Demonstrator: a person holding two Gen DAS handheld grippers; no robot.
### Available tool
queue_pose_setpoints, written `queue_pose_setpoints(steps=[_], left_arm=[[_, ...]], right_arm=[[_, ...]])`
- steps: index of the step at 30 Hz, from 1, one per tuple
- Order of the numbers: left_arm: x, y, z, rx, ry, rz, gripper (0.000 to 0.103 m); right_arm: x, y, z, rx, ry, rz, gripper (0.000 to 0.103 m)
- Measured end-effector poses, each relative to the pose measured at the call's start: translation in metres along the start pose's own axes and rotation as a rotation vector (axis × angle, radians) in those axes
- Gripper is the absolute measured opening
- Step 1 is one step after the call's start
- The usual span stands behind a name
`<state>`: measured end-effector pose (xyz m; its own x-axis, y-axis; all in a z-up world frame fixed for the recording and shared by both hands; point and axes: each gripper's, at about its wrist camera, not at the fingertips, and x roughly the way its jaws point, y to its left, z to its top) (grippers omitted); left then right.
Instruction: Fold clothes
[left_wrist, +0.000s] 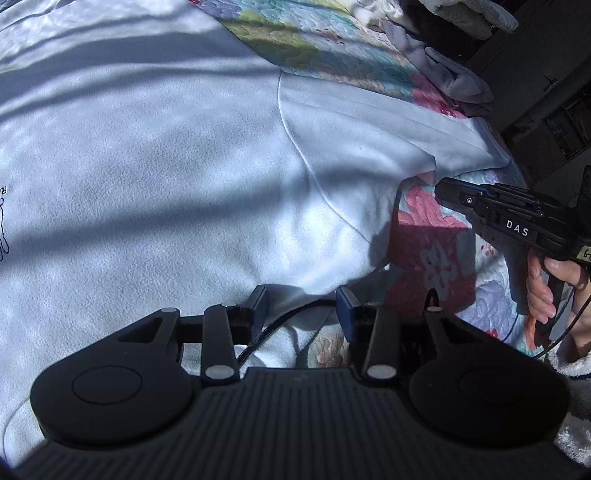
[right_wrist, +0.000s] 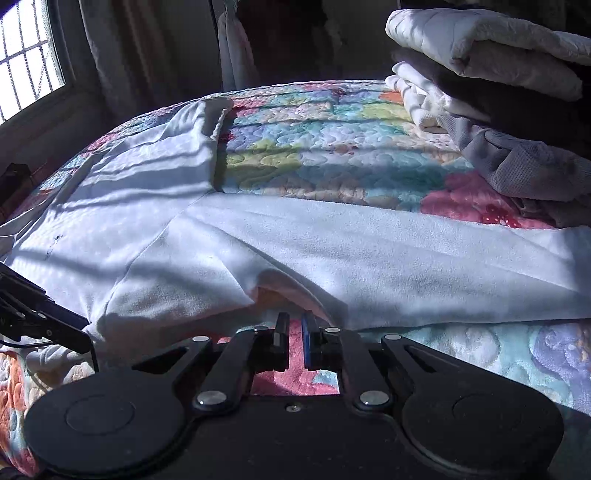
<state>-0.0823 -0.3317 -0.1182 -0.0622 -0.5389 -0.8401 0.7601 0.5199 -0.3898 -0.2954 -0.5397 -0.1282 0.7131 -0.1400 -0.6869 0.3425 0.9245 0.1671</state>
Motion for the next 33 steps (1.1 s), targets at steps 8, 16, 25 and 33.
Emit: queue_pose_setpoints(steps=[8, 16, 25, 33], left_arm=[[-0.099, 0.047, -0.048, -0.166, -0.094, 0.094, 0.054], [-0.214, 0.133, -0.092, -0.315, -0.342, 0.422, 0.065], [-0.245, 0.241, -0.148, -0.537, -0.4, 0.61, 0.07], [-0.222, 0.314, -0.141, -0.647, -0.402, 0.593, 0.075]], right_arm=[[-0.029, 0.086, 0.05, -0.113, -0.064, 0.281, 0.049], [-0.007, 0.21, 0.083, -0.341, -0.049, 0.407, 0.063], [0.044, 0.339, 0.099, -0.401, 0.041, 0.603, 0.064], [0.094, 0.412, 0.105, -0.417, 0.1, 0.574, 0.064]])
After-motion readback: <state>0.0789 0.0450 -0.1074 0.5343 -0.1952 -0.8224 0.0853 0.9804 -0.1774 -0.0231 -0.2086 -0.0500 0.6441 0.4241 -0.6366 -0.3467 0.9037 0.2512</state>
